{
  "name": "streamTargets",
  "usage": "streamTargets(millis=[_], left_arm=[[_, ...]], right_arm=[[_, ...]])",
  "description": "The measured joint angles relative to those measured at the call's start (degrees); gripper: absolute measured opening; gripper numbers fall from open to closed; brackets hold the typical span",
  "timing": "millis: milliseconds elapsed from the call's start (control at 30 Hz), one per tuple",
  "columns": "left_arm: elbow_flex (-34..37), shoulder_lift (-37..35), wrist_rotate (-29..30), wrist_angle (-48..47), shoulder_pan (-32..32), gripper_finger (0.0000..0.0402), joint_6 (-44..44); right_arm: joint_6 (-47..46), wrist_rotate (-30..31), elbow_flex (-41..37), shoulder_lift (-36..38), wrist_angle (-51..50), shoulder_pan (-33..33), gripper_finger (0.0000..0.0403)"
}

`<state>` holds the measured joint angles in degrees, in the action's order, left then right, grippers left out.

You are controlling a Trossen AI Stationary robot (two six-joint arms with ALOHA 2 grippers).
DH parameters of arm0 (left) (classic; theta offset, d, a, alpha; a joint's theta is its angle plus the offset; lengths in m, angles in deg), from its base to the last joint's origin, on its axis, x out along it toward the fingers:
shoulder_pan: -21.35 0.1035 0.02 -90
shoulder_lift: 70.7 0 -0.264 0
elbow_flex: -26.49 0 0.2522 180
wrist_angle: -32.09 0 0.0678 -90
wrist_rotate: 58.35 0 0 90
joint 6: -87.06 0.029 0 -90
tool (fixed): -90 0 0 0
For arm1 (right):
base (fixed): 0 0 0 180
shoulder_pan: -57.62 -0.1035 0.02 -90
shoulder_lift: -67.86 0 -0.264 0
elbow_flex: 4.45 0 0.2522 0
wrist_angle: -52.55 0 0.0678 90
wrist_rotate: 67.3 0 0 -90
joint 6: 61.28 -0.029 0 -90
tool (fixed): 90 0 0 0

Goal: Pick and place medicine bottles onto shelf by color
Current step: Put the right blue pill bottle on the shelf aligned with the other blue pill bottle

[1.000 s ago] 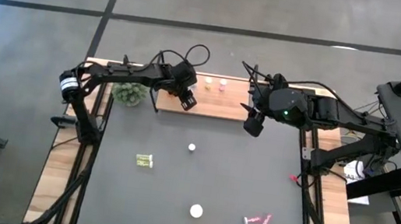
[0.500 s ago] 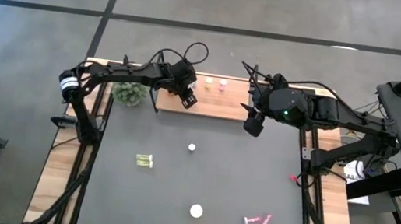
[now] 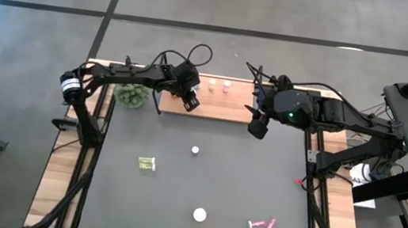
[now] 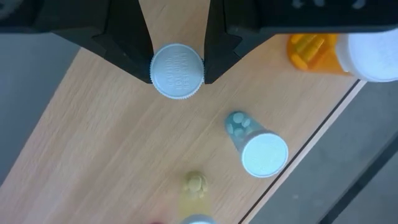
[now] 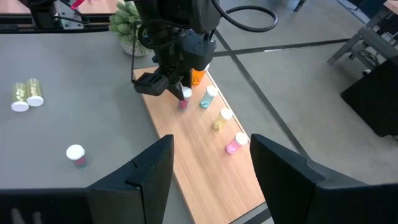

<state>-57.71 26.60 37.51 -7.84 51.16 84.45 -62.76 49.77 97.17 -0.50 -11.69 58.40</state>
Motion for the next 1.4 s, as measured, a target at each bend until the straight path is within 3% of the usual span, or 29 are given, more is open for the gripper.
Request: streamTargets(millis=[1400], left_arm=[[0.0,0.0,0.9,3.2,0.5,0.0151,0.0]], right_arm=[[0.0,0.0,0.0,0.0,0.0,0.0,0.0203]])
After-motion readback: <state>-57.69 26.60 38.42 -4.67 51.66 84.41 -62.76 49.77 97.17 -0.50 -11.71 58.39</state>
